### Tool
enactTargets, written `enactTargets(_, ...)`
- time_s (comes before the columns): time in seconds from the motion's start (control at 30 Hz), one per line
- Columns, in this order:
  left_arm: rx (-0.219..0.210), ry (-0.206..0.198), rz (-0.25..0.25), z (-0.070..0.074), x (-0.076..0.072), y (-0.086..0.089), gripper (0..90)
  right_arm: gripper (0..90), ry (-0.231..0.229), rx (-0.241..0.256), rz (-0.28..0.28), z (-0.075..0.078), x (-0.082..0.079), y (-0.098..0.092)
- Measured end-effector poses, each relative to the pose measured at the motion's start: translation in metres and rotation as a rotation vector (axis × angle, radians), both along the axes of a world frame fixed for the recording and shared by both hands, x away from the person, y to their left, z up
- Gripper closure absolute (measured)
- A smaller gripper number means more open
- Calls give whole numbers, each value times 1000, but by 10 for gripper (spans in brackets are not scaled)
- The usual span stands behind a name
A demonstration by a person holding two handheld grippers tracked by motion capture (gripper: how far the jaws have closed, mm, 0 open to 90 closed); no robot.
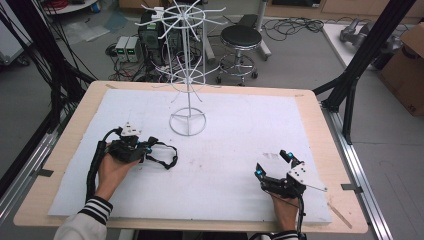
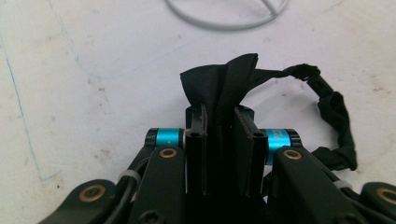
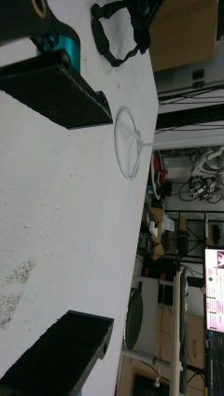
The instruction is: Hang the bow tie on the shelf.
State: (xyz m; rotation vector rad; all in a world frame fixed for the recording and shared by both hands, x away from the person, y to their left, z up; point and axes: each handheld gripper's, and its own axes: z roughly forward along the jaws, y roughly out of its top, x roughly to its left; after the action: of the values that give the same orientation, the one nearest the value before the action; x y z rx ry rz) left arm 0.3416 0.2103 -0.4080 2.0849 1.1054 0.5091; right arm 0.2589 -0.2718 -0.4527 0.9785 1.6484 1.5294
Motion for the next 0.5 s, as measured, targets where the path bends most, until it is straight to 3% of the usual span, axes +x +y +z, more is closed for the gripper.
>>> enactTargets(0.1, -14, -20, -8, 3, -2, 1, 759, 34, 1, 2, 0, 0, 0, 0)
enactTargets(0.17, -48, -58, -26, 6, -5, 2, 759, 34, 0, 0, -1, 0, 0, 0)
enactTargets(0.2, -87, -88, -38, 10, -7, 3, 759, 34, -2, -3, -1, 0, 0, 0)
enactTargets(0.23, -87, -88, -38, 10, -7, 3, 759, 34, -2, -3, -1, 0, 0, 0)
enactTargets(0.27, -129, -125, -59, 13, -9, 4, 760, 34, -3, -5, -2, 0, 0, 0)
enactTargets(0.33, -144, -145, -61, 15, -10, 5, 760, 34, -2, -4, -2, 0, 0, 0)
enactTargets(0.4, -203, -205, -74, 20, -14, 7, 760, 34, -3, -5, -4, 0, 0, 0)
enactTargets(0.5, -231, -228, -79, 22, -16, 9, 760, 34, -4, -6, -4, 0, 0, 0)
